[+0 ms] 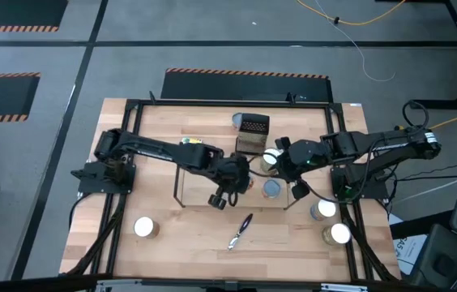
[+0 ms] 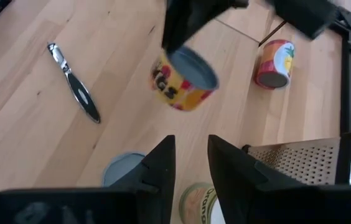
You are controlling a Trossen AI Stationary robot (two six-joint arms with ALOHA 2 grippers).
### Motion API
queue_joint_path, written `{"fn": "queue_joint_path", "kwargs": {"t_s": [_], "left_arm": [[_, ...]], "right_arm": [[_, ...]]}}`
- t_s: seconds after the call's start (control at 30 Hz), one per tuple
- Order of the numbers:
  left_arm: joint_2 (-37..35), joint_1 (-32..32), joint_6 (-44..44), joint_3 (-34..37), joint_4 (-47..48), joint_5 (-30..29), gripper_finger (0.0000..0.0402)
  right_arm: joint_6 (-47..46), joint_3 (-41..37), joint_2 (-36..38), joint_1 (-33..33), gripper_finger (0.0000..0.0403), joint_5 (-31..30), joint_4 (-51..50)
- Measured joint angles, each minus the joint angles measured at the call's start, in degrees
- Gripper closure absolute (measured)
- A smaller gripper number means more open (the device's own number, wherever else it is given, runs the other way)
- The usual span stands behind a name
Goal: Pick and place cans onto a shelf
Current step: Put the canned pineapple rings on the shelf
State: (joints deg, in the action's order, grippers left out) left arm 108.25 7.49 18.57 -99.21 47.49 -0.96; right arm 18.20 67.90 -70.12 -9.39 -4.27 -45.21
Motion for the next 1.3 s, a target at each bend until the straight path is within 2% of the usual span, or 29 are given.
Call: {"fn": "queue_joint_path", "kwargs": {"t_s": [0.43, 0.87, 1.1, 1.3], "left_arm": [[8.40, 0.57, 7.46, -0.14, 0.18, -4.50, 0.0401], [8.89, 0.91, 7.58, -0.12, 0.58, -3.93, 0.0400], [10.22, 1.20, 7.58, -0.17, -0.11, -3.82, 0.0399], [10.68, 1.27, 7.56, -0.08, 0.12, -3.84, 0.0400]], "right_arm": [[0.03, -0.02, -0.66, 0.00, 0.0304, -0.09, -0.20], [-0.01, 0.00, -0.64, -0.02, 0.0304, 0.64, -2.40], [-0.12, 0.07, -0.62, -0.02, 0.0304, 1.46, -5.54], [-1.14, 0.09, -0.44, -0.02, 0.0304, 1.44, -15.04]]}}
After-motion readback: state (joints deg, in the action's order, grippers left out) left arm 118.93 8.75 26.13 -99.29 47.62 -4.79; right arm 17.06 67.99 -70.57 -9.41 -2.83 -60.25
